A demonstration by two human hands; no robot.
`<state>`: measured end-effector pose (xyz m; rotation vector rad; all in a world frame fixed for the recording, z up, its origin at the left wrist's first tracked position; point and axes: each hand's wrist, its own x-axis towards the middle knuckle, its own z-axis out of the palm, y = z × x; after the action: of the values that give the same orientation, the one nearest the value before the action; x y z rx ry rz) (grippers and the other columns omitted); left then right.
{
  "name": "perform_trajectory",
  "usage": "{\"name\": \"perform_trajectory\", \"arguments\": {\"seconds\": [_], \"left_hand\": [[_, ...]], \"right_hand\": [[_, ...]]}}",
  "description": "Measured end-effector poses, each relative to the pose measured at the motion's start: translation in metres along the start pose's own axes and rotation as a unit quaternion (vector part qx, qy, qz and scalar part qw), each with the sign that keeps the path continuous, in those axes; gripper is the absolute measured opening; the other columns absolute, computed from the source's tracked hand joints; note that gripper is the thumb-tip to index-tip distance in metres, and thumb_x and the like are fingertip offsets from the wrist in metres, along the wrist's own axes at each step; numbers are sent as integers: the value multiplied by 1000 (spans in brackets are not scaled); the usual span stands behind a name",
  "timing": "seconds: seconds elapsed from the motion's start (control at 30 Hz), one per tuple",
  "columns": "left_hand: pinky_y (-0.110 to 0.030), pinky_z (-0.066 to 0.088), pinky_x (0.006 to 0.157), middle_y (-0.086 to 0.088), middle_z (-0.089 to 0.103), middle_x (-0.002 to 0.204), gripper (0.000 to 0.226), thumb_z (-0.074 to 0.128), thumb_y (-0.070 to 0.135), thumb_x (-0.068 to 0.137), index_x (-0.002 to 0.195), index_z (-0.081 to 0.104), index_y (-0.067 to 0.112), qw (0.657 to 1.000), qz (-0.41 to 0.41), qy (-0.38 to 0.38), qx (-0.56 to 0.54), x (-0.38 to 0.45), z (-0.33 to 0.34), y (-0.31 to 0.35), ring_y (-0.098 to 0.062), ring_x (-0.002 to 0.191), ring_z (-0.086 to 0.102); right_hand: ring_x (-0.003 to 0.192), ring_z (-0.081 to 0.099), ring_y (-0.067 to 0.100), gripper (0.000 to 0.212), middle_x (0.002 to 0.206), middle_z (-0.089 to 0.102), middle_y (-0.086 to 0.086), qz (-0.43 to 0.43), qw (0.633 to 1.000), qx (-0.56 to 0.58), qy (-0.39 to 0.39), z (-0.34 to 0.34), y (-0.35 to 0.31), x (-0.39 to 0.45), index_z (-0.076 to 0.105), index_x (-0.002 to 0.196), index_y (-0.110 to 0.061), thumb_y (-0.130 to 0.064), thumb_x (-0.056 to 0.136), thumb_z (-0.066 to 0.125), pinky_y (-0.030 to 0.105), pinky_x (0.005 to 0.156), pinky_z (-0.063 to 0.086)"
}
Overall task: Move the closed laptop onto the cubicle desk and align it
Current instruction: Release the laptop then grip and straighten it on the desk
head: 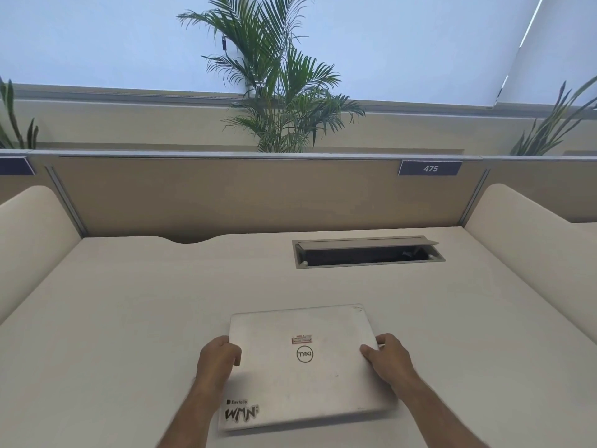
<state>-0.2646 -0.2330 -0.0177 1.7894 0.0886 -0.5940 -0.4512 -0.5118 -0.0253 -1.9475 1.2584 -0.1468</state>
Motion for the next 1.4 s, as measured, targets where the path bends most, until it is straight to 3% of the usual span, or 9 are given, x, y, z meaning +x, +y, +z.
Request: {"name": "perform_trajectory", "arguments": {"seconds": [0.5, 0.73, 0.87, 0.97, 1.23, 1.4], "left_hand": [[-44, 17, 70, -8, 34, 77, 31, 47, 6, 40, 66, 36, 18, 999, 26, -21, -21, 2, -1, 1, -29, 77, 25], [-41, 21, 69, -9, 36, 71, 25, 49, 8, 41, 61, 40, 20, 1000, 27, -15, -6, 4, 0, -4, -25, 72, 29], [-35, 17, 62, 2, 33, 61, 20, 49, 9, 41, 52, 36, 20, 999, 35, -8, 6, 0, 2, -3, -24, 67, 25], [-36, 16, 64, -1, 29, 64, 24, 48, 10, 40, 55, 33, 20, 999, 39, -1, 13, -1, 2, -3, -23, 69, 23], [-40, 18, 69, -4, 31, 70, 28, 49, 10, 42, 60, 31, 21, 999, 32, -7, 7, -5, 0, -6, -23, 72, 24], [-36, 16, 66, 1, 30, 65, 28, 48, 9, 42, 59, 30, 22, 999, 33, -3, 5, -8, 1, -4, -22, 69, 22]], "right_hand": [[84, 59, 23, 29, 101, 66, 7, -19, 997, -79, 6, 6, -3, 4, 59, 103, -9, -32, 87, 67, 31, 69, 45], [96, 64, 30, 35, 109, 64, 12, -21, 997, -77, 9, 7, -4, 8, 60, 106, -6, -32, 85, 69, 36, 79, 52], [98, 64, 32, 35, 110, 64, 14, -24, 997, -75, 13, 7, -3, 7, 60, 107, -4, -31, 85, 69, 36, 80, 51], [98, 64, 32, 36, 110, 64, 14, -24, 997, -77, 12, 7, -3, 8, 60, 108, -4, -31, 86, 69, 36, 81, 51], [96, 64, 31, 32, 106, 67, 13, -27, 997, -78, 11, 6, -6, 10, 61, 105, -4, -29, 86, 69, 34, 75, 48], [82, 57, 26, 26, 104, 67, 12, -29, 996, -80, 16, 7, -5, 10, 60, 97, -10, -31, 86, 70, 32, 69, 43]]}}
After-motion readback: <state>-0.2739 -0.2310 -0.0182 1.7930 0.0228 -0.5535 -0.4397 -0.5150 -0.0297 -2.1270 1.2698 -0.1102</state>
